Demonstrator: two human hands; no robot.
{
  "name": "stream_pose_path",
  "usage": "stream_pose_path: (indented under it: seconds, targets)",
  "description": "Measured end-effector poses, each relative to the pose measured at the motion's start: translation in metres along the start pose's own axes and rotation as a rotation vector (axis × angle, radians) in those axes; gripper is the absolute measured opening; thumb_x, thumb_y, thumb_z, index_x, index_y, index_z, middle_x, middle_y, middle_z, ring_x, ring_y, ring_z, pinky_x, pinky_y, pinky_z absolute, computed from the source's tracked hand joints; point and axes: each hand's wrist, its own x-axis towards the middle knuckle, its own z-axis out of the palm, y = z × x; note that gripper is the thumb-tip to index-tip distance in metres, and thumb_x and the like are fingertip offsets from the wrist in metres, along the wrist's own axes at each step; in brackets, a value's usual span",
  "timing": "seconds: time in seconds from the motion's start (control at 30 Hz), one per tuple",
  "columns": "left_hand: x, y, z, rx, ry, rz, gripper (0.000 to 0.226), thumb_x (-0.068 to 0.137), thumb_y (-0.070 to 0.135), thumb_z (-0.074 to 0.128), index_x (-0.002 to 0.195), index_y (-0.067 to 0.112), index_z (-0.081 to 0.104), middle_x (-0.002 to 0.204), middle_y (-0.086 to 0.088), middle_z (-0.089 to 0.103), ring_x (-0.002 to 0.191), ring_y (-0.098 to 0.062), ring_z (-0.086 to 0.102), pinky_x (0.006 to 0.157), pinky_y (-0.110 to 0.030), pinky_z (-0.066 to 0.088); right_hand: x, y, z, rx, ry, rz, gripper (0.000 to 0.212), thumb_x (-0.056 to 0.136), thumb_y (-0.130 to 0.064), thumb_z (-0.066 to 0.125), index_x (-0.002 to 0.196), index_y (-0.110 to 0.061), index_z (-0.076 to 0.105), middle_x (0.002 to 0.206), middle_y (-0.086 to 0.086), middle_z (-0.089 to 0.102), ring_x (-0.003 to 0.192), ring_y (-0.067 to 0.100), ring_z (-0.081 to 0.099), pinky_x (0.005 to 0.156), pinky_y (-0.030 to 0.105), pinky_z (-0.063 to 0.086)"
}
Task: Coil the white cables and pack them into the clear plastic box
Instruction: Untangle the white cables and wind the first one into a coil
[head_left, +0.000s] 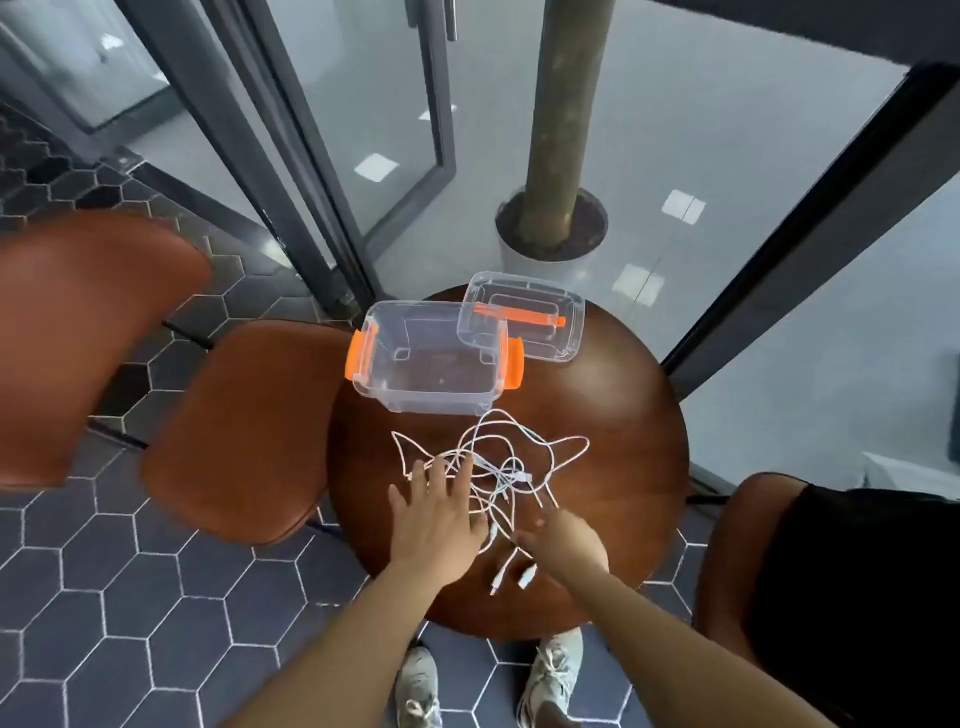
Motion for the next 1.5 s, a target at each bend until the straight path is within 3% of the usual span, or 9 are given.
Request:
stream_pose_path:
  seconds: [0.23,0.4,0.53,0.7,0.83,1.0,1.23,1.37,1.5]
  targets:
    - [0.029,-0.002,0.024,0.032,-0.067,-0.046,0.071,0.097,0.050,0.043,0.157,0.026,0.013,0.164,-0.010,0.016,0.152,-0.034,0.011,0.117,-0.061,0.025,0.027,-0.014,0.017,0.005,-0.036,0.031,0.027,0.081,-0.044,0.060,0.097,-0.024,0.065,0.095,-0.003,0.072,0.091,0.024,0.069,0.079,0.035,0.058]
    - [0.029,0.000,0.016,-0.066,0.163,-0.010,0.038,0.098,0.042,0.042,0.124,0.024,0.062,0.123,-0.001,0.058,0.115,-0.021,0.054,0.094,-0.038,0.045,0.018,-0.020,-0.007,0.264,0.074,0.077,0.013,0.080,-0.029,0.055,0.072,-0.021,0.063,0.069,-0.005,0.068,0.071,0.021,0.067,0.065,0.032,0.055]
    - [0.021,0.015,-0.004,-0.406,0.223,-0.049,0.048,0.100,0.046,0.034,0.088,0.019,0.073,0.095,-0.003,0.066,0.092,-0.021,0.061,0.089,-0.042,0.049,-0.014,-0.024,-0.041,0.347,0.286,0.038,0.014,0.082,-0.031,0.059,0.078,-0.030,0.072,0.070,-0.008,0.072,0.070,0.013,0.067,0.059,0.028,0.050]
    - [0.021,0.044,-0.072,-1.615,-0.401,-0.348,0.043,0.104,0.039,0.043,0.093,0.011,0.072,0.083,-0.009,0.076,0.070,-0.019,0.069,0.069,-0.033,0.052,-0.063,-0.033,-0.063,0.296,0.451,-0.218,0.009,0.089,-0.032,0.069,0.087,-0.035,0.077,0.059,-0.009,0.067,0.058,0.006,0.062,0.053,0.028,0.047]
    - [0.020,0.052,-0.102,-1.858,-0.476,-0.398,0.016,0.099,0.014,0.056,0.087,0.008,0.066,0.076,-0.009,0.072,0.067,-0.024,0.070,0.063,-0.033,0.055,-0.083,-0.028,-0.066,0.177,0.520,-0.403,0.009,0.090,-0.040,0.067,0.096,-0.038,0.074,0.061,-0.010,0.064,0.057,0.009,0.059,0.054,0.032,0.050]
    - [0.023,0.034,-0.110,-2.109,-0.363,-0.565,0.013,0.101,0.010,0.053,0.091,0.006,0.060,0.074,-0.009,0.059,0.072,-0.025,0.063,0.071,-0.039,0.054,-0.105,-0.001,-0.072,-0.036,0.625,-0.467,0.016,0.087,-0.041,0.064,0.077,-0.029,0.068,0.063,-0.013,0.061,0.062,0.006,0.057,0.050,0.024,0.043]
    - [0.012,-0.002,-0.113,-2.238,-0.104,-0.611,0.018,0.103,0.017,0.050,0.106,0.004,0.062,0.071,-0.006,0.045,0.066,-0.019,0.048,0.074,-0.040,0.051,-0.080,0.042,-0.081,-0.101,0.292,-0.042,0.010,0.089,-0.027,0.067,0.082,-0.026,0.075,0.081,-0.003,0.072,0.090,0.022,0.068,0.070,0.031,0.047]
    - [-0.008,-0.006,-0.119,-2.176,-0.065,-0.405,0.028,0.106,0.022,0.045,0.119,0.004,0.061,0.058,-0.002,0.042,0.053,-0.015,0.044,0.076,-0.037,0.050,-0.064,0.026,-0.084,-0.134,0.199,-0.082,0.014,0.091,-0.029,0.061,0.088,-0.025,0.074,0.089,-0.006,0.075,0.093,0.019,0.070,0.073,0.031,0.050]
    - [-0.019,-0.010,-0.138,-2.267,-0.042,-0.197,0.028,0.103,0.022,0.047,0.120,0.005,0.060,0.073,-0.007,0.062,0.078,-0.022,0.067,0.094,-0.043,0.050,-0.063,-0.019,-0.088,0.033,0.111,-0.259,0.018,0.096,-0.029,0.061,0.083,-0.022,0.072,0.076,-0.006,0.072,0.074,0.007,0.066,0.067,0.026,0.045]
